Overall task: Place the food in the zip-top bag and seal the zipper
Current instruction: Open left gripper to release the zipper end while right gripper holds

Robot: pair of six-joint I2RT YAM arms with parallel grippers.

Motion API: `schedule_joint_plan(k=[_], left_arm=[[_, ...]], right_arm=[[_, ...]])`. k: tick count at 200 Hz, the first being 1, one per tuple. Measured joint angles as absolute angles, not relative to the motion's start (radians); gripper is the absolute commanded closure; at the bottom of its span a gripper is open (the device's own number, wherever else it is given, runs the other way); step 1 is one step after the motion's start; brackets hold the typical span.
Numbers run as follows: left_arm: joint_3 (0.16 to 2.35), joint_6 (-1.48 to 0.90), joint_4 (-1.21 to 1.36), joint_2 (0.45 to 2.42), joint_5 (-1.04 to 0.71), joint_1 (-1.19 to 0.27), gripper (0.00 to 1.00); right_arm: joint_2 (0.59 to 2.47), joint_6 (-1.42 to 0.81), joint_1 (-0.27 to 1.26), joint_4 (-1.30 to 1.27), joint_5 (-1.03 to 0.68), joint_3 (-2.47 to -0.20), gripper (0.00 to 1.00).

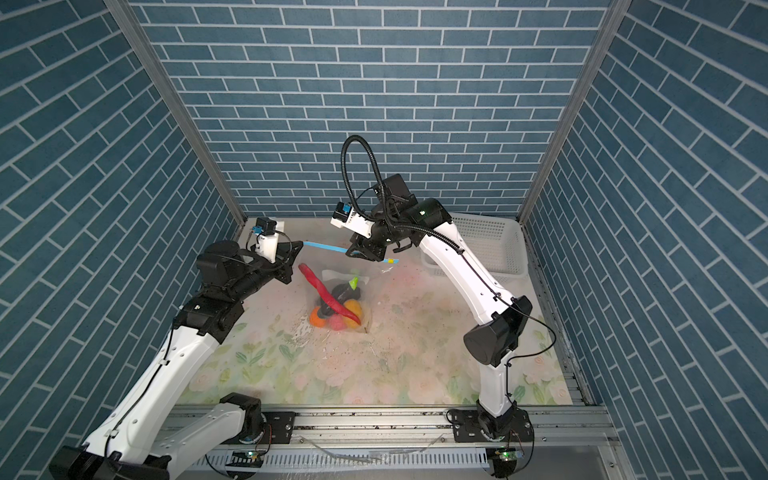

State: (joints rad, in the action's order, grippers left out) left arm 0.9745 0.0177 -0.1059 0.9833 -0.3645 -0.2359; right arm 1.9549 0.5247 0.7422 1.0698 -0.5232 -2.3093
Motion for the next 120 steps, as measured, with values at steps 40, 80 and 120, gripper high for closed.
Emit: schedule_joint_plan(k=[40,80,120], left_arm=[[0.973,0.014,-0.105,0.975,-0.365,-0.236,1.00],[0.968,0.012,-0.098,0.975,-0.366,-0.236,1.00],[0.966,0.010,-0.093,0.974,-0.369,-0.236,1.00]], right_arm=[[2.023,0.530,0.757,1.114,-0.561,-2.399,0.78],[2.033,0.533,0.759,1.141,-0.588,-2.399,0.91],[2.033,0.535,0.760,1.145,-0.590,-2.399,1.00]])
